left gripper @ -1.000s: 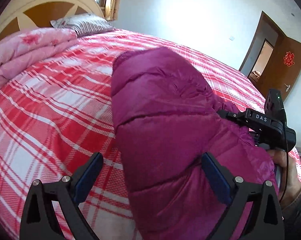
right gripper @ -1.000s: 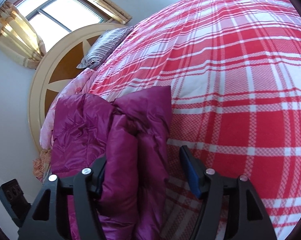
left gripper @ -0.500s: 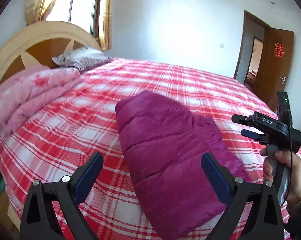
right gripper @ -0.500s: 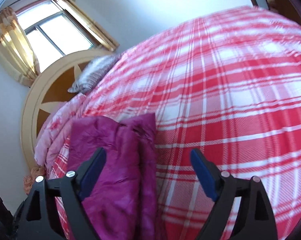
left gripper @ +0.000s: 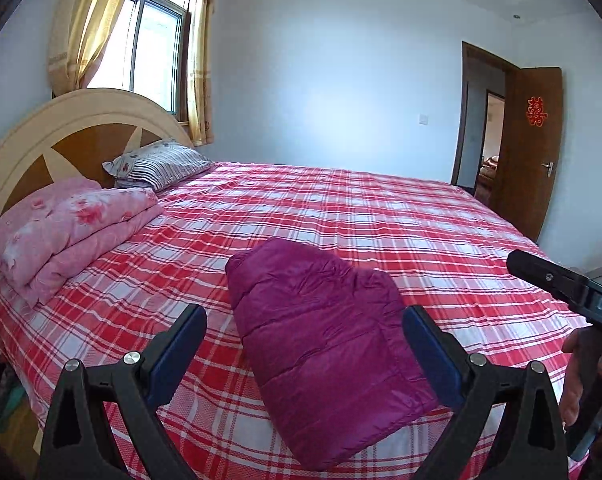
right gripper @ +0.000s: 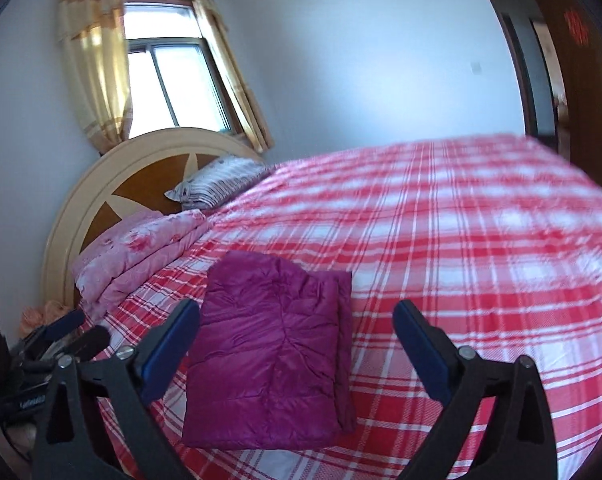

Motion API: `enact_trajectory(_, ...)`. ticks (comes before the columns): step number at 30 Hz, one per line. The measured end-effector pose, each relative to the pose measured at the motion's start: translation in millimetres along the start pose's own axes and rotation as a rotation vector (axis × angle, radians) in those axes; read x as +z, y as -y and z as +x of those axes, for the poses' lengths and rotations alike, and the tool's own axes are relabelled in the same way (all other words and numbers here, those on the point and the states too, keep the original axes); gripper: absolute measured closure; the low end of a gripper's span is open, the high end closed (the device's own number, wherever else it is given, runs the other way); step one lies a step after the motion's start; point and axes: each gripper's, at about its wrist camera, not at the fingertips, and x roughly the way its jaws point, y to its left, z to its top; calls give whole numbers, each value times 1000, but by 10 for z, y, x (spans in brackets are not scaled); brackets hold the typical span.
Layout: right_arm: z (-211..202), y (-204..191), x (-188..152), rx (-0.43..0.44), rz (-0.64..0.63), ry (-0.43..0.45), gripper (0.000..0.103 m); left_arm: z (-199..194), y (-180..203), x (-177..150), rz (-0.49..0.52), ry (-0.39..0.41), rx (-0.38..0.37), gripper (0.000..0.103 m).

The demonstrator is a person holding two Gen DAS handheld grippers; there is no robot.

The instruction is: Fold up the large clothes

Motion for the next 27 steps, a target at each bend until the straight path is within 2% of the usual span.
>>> enact_trajectory(9,-218,-311,40,-23,-104,61,1,-65,-47,40,-16,22,-2,4)
enact_trajectory(27,-390,-473,-12,-4,-152,99,0,-54,-100,48,-37,15,5,4)
